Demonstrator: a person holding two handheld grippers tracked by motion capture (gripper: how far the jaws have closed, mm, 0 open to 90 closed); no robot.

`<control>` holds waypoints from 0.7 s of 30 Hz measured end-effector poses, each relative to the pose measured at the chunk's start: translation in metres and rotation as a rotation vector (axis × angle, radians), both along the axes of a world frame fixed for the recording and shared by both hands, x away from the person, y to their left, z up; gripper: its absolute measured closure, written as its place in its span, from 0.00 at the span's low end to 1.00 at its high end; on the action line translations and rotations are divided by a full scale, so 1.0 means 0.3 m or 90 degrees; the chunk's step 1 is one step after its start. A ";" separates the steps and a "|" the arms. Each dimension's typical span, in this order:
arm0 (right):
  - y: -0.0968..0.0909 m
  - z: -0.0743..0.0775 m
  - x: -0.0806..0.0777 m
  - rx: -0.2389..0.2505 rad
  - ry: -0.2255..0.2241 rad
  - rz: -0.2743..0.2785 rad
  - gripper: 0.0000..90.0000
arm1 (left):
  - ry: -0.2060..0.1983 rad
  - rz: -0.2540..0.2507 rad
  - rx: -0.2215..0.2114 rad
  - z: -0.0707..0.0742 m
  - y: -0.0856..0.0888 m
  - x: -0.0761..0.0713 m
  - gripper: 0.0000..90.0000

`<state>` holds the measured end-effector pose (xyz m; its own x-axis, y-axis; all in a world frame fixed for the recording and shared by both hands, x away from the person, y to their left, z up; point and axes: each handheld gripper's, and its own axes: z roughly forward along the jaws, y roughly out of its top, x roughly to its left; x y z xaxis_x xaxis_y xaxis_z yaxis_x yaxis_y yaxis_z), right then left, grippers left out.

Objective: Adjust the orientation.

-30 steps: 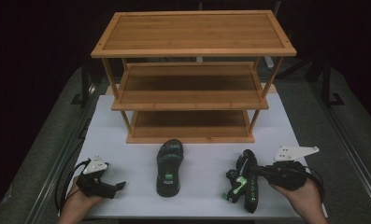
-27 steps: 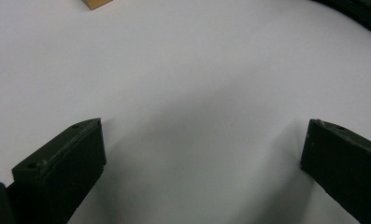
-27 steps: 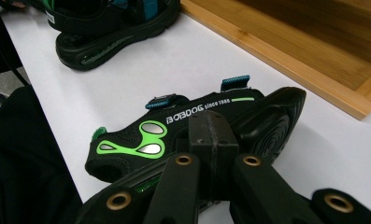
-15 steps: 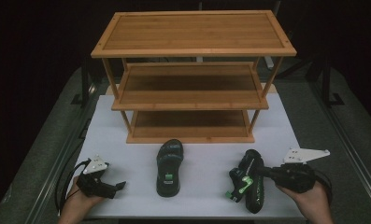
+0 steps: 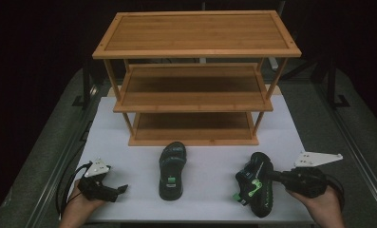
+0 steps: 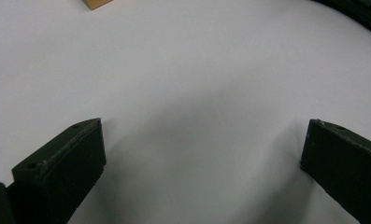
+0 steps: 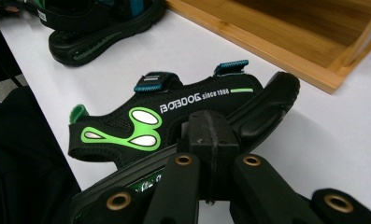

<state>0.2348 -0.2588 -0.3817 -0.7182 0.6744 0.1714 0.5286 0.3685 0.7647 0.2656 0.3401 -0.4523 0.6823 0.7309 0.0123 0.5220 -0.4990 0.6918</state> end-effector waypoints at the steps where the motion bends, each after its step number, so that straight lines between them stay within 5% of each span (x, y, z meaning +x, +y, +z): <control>1: -0.008 -0.002 -0.002 0.001 0.002 -0.003 1.00 | 0.000 0.000 0.000 0.000 0.000 0.000 0.00; 16: -0.130 -0.067 -0.031 0.027 0.025 -0.043 1.00 | 0.000 0.001 0.000 0.000 0.000 0.000 0.00; 21: -0.165 -0.108 -0.033 0.001 0.043 -0.057 1.00 | 0.001 0.001 -0.001 0.000 0.000 0.000 0.00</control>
